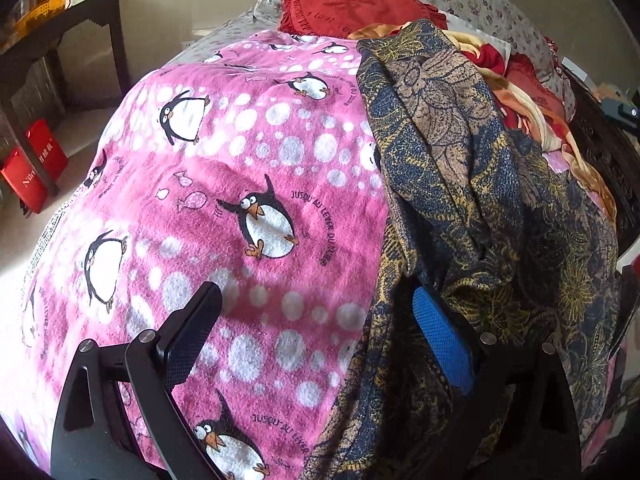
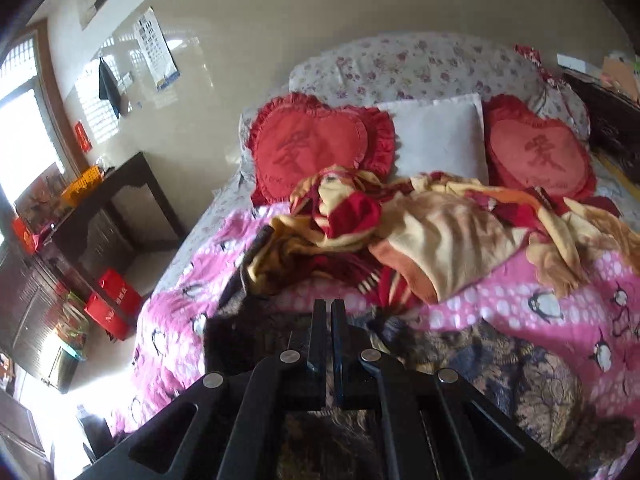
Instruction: Fold small clothes
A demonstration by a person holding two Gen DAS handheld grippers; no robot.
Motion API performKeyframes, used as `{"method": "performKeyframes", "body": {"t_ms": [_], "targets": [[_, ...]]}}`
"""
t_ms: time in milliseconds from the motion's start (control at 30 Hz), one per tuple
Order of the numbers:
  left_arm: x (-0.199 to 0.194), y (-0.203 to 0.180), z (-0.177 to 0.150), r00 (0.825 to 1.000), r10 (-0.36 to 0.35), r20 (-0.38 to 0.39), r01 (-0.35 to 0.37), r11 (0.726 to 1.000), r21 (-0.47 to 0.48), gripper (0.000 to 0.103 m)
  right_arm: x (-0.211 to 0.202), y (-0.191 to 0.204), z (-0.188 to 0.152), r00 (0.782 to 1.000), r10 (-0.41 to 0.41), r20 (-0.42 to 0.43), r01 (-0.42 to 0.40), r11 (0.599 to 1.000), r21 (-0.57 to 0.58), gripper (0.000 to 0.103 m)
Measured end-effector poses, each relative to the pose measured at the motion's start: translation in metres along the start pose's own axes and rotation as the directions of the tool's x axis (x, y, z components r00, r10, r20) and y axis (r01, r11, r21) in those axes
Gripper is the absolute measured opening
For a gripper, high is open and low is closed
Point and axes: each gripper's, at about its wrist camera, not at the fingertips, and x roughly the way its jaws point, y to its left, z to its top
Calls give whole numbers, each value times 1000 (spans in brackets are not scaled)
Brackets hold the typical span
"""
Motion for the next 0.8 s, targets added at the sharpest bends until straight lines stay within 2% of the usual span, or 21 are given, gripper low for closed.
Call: {"method": "performKeyframes", "body": {"t_ms": [67,100,133,167,200,300,400,533,567,600,700,800], "targets": [[-3,-3,-3,1000,-6,1,6,1000,-9,97,20,5,-8,996,-6,-94,6,1000,-5,5],[-4,-3,-4,1000,-14,0,14,1000,-16,97,31,12,-10,991,6,-132,-8,1000,-15,20],[-5,-5,-5,1000,-23,-2,23,1000,-19,97,44,21,-11,987,30,-158,-34,999,-25,54],[-6,-5,-6,999,-32,-2,32,999,-18,97,55,29,-10,984,54,-170,-59,998,-24,68],[-7,-6,-6,999,-36,-2,36,999,-15,97,66,36,-7,984,75,-164,-78,997,-16,76],[-8,-7,-8,998,-58,-8,58,998,-1,97,102,59,10,981,94,-167,-97,995,-12,76],[-6,-6,-10,999,-51,-14,51,999,14,97,146,87,27,971,83,-223,-97,994,-50,73],[-1,-1,-14,998,-61,-25,61,998,24,97,184,113,35,973,2,-233,-34,990,-134,28],[0,-1,-15,998,-58,-24,58,998,27,97,187,116,36,977,-10,-215,-22,989,-147,21],[1,0,-15,998,-53,-23,54,998,31,97,188,117,37,981,-13,-195,-17,988,-155,8],[2,0,-15,999,-47,-16,48,998,33,97,176,108,39,988,24,-153,-42,992,-118,8],[2,0,-12,999,-45,-9,45,999,24,97,138,88,38,992,77,-102,-84,995,-59,8]]}}
